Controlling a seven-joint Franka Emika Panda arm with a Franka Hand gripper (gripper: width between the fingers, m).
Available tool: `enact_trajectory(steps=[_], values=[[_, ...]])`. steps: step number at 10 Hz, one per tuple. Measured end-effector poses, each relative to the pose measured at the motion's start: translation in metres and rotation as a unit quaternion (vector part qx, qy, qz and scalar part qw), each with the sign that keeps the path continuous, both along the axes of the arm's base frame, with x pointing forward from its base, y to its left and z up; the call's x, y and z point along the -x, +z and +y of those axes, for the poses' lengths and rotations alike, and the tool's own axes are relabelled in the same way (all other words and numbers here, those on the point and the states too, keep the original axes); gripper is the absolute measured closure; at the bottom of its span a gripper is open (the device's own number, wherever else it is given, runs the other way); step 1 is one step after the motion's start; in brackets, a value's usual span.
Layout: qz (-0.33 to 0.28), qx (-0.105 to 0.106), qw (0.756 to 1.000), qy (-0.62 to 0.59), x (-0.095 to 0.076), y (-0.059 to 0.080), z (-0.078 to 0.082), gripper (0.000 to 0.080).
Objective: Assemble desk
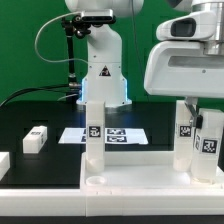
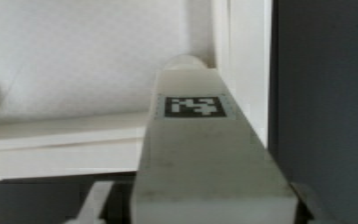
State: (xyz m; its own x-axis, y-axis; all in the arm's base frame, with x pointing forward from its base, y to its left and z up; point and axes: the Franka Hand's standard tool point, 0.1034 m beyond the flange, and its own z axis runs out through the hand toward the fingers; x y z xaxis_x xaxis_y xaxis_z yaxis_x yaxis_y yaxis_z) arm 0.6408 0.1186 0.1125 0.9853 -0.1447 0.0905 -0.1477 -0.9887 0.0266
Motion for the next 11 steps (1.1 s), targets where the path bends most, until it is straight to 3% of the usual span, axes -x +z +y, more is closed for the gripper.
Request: enact_trajectory(steps=[3, 6, 9, 11], values=[[-0.019, -0.006, 0.982, -0.185, 0.000, -0.001, -0.001, 0.0512], [-0.025, -0.034, 0.927, -0.373, 0.000, -0.001, -0.006, 0.0512], [-0.015, -0.077, 0.825, -0.560, 0.001, -0.003, -0.012, 0.0512], [-0.008, -0.089, 0.771, -0.630, 0.002, -0.003, -0.013, 0.0511]])
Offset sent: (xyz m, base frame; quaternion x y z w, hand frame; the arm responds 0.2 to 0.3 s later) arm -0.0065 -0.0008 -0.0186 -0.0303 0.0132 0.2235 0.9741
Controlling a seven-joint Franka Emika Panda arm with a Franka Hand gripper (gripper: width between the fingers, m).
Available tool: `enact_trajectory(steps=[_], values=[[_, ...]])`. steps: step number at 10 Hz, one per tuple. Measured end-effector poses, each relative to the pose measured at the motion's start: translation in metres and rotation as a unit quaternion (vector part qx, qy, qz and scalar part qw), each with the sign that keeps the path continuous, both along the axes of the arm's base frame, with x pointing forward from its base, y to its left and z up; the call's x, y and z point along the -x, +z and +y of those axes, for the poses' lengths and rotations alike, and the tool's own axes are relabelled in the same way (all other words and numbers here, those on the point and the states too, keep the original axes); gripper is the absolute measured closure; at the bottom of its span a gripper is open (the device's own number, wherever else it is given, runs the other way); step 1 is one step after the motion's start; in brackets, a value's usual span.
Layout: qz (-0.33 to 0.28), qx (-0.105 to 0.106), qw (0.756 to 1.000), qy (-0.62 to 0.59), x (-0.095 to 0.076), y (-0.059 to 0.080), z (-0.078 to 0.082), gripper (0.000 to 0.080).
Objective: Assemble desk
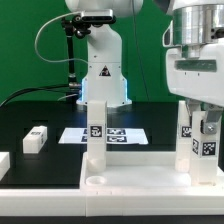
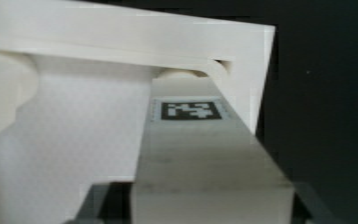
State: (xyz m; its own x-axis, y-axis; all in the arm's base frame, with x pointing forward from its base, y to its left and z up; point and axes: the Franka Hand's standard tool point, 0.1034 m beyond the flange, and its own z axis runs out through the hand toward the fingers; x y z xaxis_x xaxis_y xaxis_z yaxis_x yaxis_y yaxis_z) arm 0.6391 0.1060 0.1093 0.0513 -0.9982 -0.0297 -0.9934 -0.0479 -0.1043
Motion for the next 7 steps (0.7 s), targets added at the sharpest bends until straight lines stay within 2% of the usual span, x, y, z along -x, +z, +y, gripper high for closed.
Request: enact_trajectory(steps=[2, 3, 4, 5, 7], values=[[0.001, -0.002, 1.000, -0.017, 0.0001, -0.0010, 0.0008, 0.0511], [0.001, -0.001, 1.000, -0.007, 0.0003, -0.0015, 0.0009, 0.0334], [-0.002, 0.005, 0.999, 0.051, -0.0003, -0.0011, 0.0012, 0.0334], [-0.006, 0.012, 0.990, 0.142, -0.0018, -0.0005, 0.0023, 0.0193], [-0.016, 0.022, 0.964, 0.263, -0.0011, -0.0036, 0.0047, 0.0163]])
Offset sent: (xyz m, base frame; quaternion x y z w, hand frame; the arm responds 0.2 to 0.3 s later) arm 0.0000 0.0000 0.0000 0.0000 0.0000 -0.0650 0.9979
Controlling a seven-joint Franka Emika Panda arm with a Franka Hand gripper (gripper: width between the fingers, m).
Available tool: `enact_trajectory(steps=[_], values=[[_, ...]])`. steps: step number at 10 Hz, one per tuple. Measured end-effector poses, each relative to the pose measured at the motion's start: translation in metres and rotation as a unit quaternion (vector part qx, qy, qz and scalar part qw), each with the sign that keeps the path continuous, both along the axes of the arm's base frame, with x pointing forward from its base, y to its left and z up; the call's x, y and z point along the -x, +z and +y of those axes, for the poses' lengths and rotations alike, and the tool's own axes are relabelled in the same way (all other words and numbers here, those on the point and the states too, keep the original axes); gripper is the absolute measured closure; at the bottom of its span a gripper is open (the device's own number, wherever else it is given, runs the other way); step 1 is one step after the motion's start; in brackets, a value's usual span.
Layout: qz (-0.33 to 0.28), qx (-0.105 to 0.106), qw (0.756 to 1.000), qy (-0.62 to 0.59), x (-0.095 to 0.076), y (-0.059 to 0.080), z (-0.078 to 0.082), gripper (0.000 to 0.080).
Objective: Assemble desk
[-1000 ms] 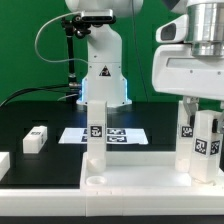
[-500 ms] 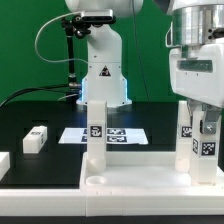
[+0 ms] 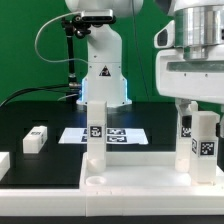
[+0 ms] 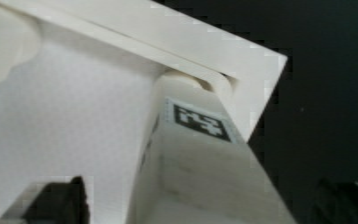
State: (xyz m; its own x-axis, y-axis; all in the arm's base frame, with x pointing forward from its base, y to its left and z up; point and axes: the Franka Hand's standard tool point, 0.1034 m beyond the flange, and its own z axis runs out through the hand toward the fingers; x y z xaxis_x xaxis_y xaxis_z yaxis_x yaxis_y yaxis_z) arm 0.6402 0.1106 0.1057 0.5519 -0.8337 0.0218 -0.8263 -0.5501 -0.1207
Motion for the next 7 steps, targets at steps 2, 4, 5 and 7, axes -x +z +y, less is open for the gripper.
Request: enact_trajectory(steps=[2, 4, 5, 7], values=[[-0.007, 0.008, 0.998, 0.060, 0.0028, -0.0018, 0.0009, 0.0151], [-0.010, 0.015, 0.993, 0.115, 0.0027, -0.0021, 0.0001, 0.0151], [-0.013, 0.026, 0.983, 0.180, 0.0022, -0.0015, -0.0011, 0.0151], [-0.022, 0.049, 0.934, 0.354, -0.0036, 0.0034, -0.0024, 0.0151]])
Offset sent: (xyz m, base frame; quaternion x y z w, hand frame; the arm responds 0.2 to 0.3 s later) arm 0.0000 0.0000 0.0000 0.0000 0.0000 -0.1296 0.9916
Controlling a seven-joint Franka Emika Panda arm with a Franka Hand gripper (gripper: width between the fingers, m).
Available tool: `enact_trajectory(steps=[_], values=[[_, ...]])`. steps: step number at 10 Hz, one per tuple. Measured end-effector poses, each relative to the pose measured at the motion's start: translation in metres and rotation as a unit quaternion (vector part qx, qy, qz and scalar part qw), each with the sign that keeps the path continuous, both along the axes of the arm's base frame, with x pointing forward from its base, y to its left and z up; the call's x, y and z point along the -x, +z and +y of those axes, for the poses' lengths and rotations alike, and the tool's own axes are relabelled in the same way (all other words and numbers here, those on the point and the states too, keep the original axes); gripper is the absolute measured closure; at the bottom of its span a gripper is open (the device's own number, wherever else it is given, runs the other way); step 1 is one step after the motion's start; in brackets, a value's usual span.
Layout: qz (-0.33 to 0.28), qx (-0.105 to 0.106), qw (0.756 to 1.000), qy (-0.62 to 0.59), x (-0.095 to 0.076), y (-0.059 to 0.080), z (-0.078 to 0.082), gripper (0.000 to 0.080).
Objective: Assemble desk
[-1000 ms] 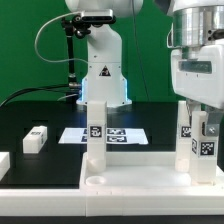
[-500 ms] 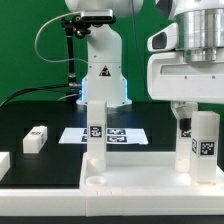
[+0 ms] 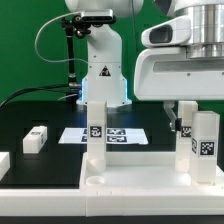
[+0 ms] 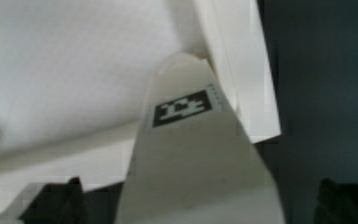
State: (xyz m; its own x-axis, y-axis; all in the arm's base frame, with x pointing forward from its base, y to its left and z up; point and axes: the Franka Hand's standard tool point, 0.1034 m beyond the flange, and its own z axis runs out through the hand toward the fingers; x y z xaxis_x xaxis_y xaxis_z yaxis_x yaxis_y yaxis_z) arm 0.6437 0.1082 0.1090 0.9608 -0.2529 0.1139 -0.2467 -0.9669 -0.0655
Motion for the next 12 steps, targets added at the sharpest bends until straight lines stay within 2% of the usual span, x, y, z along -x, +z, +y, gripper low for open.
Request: enact_trajectory(steps=[2, 4, 5, 6, 8, 10, 12], values=[[0.001, -0.001, 1.000, -0.009, 0.0002, -0.0007, -0.0002, 0.0151], [0.001, -0.002, 1.000, -0.019, 0.0003, -0.0008, -0.0004, 0.0415], [0.001, -0.005, 0.999, -0.035, 0.0000, -0.0007, -0.0003, 0.0415], [0.003, -0.009, 0.997, -0.071, 0.0001, -0.0010, -0.0010, 0.0512], [0.006, -0.018, 0.988, -0.155, 0.0004, -0.0018, -0.0026, 0.0512], [0.020, -0.031, 0.953, -0.302, 0.0018, -0.0019, -0.0031, 0.0512], [0.035, -0.070, 0.875, -0.477, 0.0029, -0.0034, -0.0073, 0.0512]])
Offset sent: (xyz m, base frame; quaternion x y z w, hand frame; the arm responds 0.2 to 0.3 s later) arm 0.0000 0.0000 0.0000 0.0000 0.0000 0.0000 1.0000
